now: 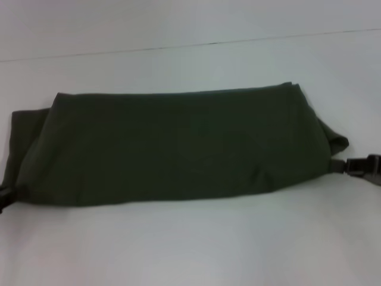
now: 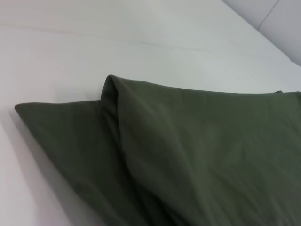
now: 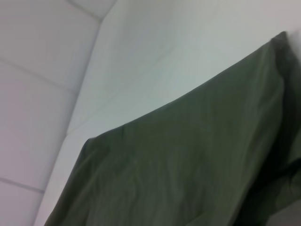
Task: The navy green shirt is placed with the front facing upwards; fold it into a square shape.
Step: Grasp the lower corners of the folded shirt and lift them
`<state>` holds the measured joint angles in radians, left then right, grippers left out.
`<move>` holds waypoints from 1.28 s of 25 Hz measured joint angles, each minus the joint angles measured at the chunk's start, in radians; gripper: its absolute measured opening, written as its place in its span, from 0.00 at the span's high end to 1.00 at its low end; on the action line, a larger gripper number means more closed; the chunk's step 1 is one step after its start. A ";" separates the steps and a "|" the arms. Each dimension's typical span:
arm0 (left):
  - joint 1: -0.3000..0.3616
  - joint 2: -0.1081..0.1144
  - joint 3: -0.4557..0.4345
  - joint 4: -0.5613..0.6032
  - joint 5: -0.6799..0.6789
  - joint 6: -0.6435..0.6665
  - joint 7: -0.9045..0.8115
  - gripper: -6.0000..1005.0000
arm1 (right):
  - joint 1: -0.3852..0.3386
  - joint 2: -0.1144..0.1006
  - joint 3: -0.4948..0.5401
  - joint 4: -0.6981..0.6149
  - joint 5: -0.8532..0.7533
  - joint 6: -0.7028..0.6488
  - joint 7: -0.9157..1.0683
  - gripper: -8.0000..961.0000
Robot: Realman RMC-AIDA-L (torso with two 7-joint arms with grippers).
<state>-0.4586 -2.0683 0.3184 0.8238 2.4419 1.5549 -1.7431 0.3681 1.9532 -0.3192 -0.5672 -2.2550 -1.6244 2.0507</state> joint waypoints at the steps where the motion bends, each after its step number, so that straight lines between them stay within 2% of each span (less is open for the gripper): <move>1: 0.000 0.000 0.000 0.000 0.000 0.000 0.000 0.98 | -0.007 0.000 -0.001 0.000 -0.001 -0.014 -0.007 0.99; 7: 0.065 -0.005 -0.037 0.055 0.005 0.104 0.026 0.98 | -0.072 -0.006 0.007 -0.006 -0.002 -0.091 -0.049 0.99; 19: 0.137 -0.009 -0.073 0.098 0.021 0.242 0.068 0.98 | -0.203 -0.017 0.003 -0.011 -0.004 -0.146 -0.102 0.99; 32: 0.201 -0.026 -0.100 0.114 0.035 0.321 0.120 0.98 | -0.223 -0.020 0.009 -0.011 -0.042 -0.196 -0.138 0.99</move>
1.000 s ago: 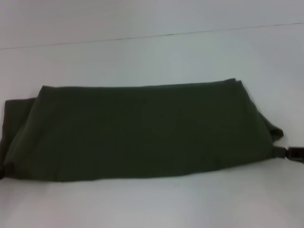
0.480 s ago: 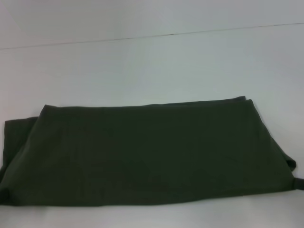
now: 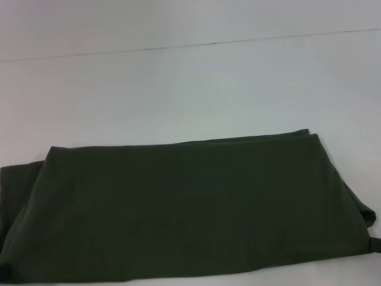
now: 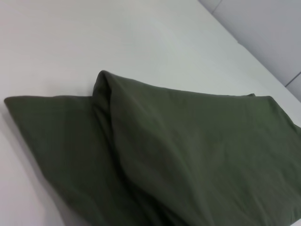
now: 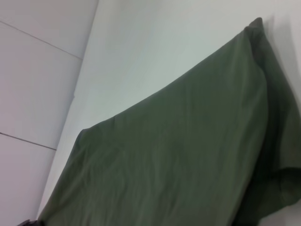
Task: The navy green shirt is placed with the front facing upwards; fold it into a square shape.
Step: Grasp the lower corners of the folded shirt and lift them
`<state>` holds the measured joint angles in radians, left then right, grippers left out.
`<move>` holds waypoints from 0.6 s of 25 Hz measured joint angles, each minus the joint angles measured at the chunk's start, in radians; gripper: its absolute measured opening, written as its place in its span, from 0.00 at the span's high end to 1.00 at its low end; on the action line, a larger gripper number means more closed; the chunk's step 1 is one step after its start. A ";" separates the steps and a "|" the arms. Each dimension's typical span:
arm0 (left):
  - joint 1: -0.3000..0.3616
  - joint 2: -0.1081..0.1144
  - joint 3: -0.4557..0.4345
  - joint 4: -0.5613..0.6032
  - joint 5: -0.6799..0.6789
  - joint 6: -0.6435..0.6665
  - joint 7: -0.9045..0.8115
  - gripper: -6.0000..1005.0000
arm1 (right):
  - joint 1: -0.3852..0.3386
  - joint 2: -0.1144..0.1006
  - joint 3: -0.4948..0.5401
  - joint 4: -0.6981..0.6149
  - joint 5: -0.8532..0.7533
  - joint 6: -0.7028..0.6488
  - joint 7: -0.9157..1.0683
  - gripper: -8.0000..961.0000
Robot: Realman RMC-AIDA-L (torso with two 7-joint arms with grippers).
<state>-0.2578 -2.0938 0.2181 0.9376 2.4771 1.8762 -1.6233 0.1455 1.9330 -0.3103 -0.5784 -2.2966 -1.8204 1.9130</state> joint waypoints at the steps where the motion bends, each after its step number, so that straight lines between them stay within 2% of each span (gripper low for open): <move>1: 0.003 -0.001 -0.002 0.000 0.003 0.000 0.001 0.98 | 0.000 -0.001 0.000 0.000 0.000 -0.001 0.001 0.99; 15: 0.020 -0.006 -0.004 -0.011 0.044 -0.014 0.003 0.98 | -0.003 -0.003 0.006 0.000 -0.018 0.041 0.036 0.99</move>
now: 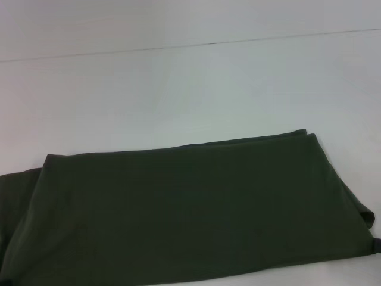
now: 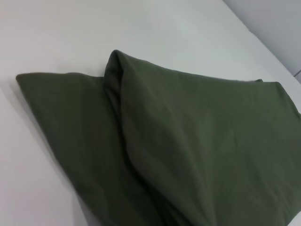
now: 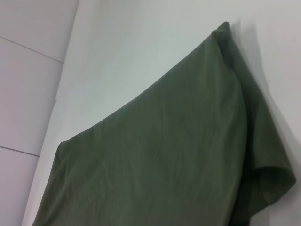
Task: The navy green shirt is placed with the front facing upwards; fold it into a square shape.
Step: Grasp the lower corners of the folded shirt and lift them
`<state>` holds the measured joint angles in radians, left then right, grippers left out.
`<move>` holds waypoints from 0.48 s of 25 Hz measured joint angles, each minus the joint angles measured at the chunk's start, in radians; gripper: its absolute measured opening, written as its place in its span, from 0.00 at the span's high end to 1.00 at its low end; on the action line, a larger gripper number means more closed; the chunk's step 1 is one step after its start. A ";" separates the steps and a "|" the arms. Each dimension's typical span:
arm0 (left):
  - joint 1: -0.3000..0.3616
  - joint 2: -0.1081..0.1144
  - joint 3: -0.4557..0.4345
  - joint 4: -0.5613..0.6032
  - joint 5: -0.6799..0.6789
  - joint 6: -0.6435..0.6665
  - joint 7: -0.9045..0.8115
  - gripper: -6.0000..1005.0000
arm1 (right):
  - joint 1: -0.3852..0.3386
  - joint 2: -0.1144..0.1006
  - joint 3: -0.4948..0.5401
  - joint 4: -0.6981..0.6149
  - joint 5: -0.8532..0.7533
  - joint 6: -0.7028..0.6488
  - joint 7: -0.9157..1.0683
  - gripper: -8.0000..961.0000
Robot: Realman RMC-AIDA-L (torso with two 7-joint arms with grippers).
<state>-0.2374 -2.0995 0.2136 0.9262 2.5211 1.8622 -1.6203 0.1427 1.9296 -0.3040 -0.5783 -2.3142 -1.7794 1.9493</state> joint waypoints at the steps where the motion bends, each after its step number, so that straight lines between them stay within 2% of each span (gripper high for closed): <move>1: 0.000 0.000 0.000 -0.002 0.004 0.000 0.000 0.98 | 0.000 0.000 0.004 0.000 0.000 0.001 0.000 0.99; 12: -0.017 -0.001 0.010 -0.011 0.016 0.000 -0.005 0.98 | 0.015 -0.013 0.021 0.000 -0.001 0.019 0.037 0.98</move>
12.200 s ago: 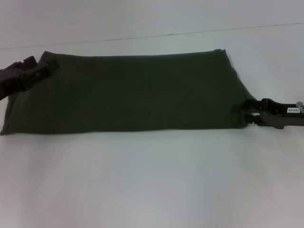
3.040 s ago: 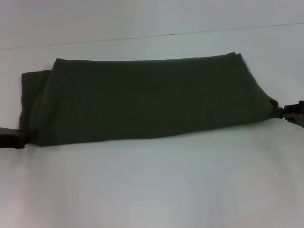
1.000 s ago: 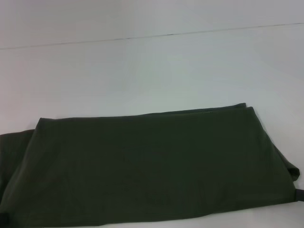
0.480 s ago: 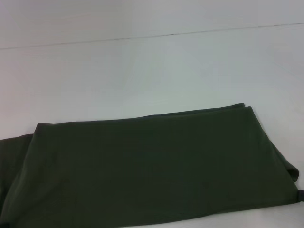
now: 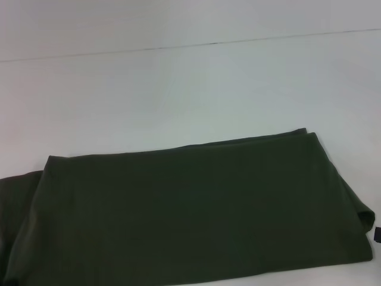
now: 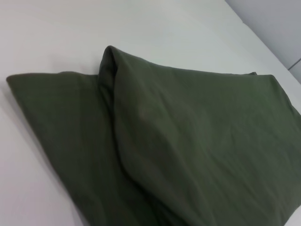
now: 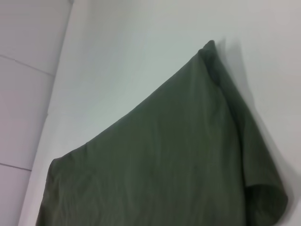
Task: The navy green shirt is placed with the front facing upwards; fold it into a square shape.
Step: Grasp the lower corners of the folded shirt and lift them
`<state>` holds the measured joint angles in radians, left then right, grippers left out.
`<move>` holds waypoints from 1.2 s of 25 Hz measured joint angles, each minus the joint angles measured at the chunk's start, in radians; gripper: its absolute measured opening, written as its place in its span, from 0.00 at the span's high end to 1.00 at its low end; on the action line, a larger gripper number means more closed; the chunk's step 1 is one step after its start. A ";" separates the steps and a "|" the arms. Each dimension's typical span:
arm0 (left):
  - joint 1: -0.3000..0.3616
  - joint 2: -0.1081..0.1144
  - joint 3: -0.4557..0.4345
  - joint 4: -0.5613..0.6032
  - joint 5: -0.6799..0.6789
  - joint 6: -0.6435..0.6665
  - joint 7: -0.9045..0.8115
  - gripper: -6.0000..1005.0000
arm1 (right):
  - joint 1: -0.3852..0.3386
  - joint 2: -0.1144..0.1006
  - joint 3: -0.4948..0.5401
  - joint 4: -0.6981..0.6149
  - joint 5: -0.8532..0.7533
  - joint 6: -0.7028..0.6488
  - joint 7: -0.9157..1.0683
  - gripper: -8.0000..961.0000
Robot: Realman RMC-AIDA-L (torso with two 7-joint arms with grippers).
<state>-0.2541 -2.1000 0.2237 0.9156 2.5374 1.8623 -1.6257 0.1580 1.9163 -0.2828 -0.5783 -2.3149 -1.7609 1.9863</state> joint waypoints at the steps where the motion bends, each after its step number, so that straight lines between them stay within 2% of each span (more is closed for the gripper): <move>1: -0.002 0.000 0.000 0.000 0.000 -0.001 -0.002 0.98 | 0.003 -0.001 -0.001 0.000 0.000 0.000 0.004 0.98; 2: -0.004 0.000 -0.001 0.000 0.000 -0.003 -0.003 0.98 | 0.005 -0.001 -0.001 0.000 -0.002 0.000 0.005 0.98; 9: -0.008 0.004 -0.009 0.000 0.000 -0.010 -0.018 0.88 | 0.015 -0.004 0.020 0.000 -0.003 -0.009 0.007 0.67; 13: -0.009 0.005 -0.016 0.001 -0.005 -0.012 -0.026 0.79 | 0.025 -0.010 0.046 0.000 -0.002 -0.023 0.007 0.50; 15: -0.012 0.007 -0.031 0.003 -0.007 -0.017 -0.029 0.75 | 0.030 -0.014 0.065 0.000 -0.002 -0.037 0.006 0.36; 21: -0.043 0.030 -0.165 0.006 -0.040 -0.031 -0.022 0.62 | 0.046 -0.026 0.136 -0.001 0.000 -0.071 -0.002 0.32; 25: -0.068 0.044 -0.189 -0.005 -0.093 -0.045 -0.026 0.54 | 0.067 -0.028 0.163 -0.002 0.003 -0.079 -0.005 0.30; 28: -0.107 0.051 -0.182 -0.023 -0.098 -0.067 -0.036 0.34 | 0.086 -0.028 0.176 -0.002 0.012 -0.079 -0.006 0.28; 30: -0.131 0.060 -0.181 -0.045 -0.098 -0.080 -0.039 0.27 | 0.096 -0.026 0.178 -0.002 0.034 -0.080 -0.006 0.27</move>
<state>-0.3851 -2.0403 0.0428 0.8707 2.4391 1.7823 -1.6648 0.2545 1.8898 -0.1047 -0.5799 -2.2813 -1.8411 1.9804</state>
